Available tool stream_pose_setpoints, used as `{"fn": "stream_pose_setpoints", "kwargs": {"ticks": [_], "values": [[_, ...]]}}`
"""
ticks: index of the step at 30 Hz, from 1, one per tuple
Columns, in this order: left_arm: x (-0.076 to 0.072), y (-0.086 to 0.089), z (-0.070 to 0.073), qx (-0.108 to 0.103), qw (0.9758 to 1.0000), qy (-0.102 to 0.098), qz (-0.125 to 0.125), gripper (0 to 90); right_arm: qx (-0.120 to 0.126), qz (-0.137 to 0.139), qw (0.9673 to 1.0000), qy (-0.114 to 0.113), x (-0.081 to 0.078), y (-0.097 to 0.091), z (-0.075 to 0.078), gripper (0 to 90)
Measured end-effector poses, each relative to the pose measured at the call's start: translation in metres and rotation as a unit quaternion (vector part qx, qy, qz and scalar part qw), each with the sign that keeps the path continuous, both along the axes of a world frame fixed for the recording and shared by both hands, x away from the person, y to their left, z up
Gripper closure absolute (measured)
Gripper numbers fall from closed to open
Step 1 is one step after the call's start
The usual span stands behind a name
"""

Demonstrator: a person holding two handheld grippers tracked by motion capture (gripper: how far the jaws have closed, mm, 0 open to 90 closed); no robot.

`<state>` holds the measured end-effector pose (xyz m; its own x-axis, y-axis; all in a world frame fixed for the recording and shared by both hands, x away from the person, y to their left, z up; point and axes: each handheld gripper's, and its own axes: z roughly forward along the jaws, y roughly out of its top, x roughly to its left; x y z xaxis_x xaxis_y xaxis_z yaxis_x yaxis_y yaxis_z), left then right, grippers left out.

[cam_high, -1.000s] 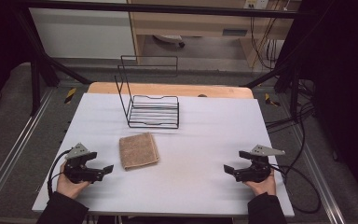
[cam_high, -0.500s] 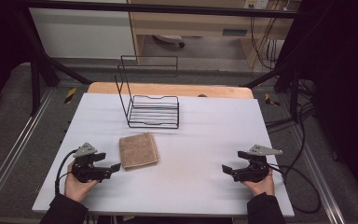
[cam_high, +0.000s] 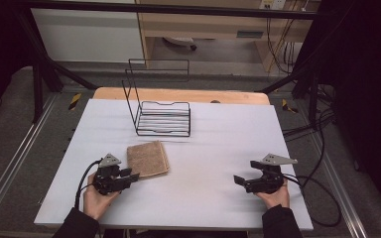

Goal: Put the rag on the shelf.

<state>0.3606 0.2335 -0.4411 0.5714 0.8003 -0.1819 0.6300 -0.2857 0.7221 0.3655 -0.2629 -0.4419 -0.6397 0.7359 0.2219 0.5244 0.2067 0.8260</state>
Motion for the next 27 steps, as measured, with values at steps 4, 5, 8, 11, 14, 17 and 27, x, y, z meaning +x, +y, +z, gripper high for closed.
{"fn": "stream_pose_setpoints", "kwargs": {"ticks": [4,5,8,11,14,17,27], "values": [[0.002,-0.002,-0.004,0.007,0.9999,0.007,0.006,62.6,-0.004,0.001,1.0000,0.001,0.000,0.003,0.001,1.6],[0.003,-0.003,-0.004,0.006,0.9999,0.008,0.008,63.5,-0.005,0.001,1.0000,-0.001,0.000,0.004,0.001,1.7],[0.004,-0.005,-0.006,0.010,0.9998,0.010,0.012,65.5,-0.007,0.004,1.0000,-0.003,0.000,0.007,0.002,1.8],[0.005,-0.006,-0.006,0.020,0.9997,0.010,0.013,70.8,-0.007,0.009,0.9999,-0.002,0.001,0.017,0.003,2.5],[0.006,-0.008,-0.005,0.027,0.9995,0.012,0.016,73.3,-0.010,0.013,0.9999,0.001,0.002,0.024,0.004,2.9],[0.006,-0.008,-0.005,0.032,0.9993,0.014,0.016,76.9,-0.010,0.018,0.9998,0.005,0.004,0.037,0.006,3.9],[0.007,-0.009,-0.003,0.041,0.9991,0.010,0.009,81.5,0.001,0.045,0.9990,0.003,0.013,0.095,0.019,7.2]]}}
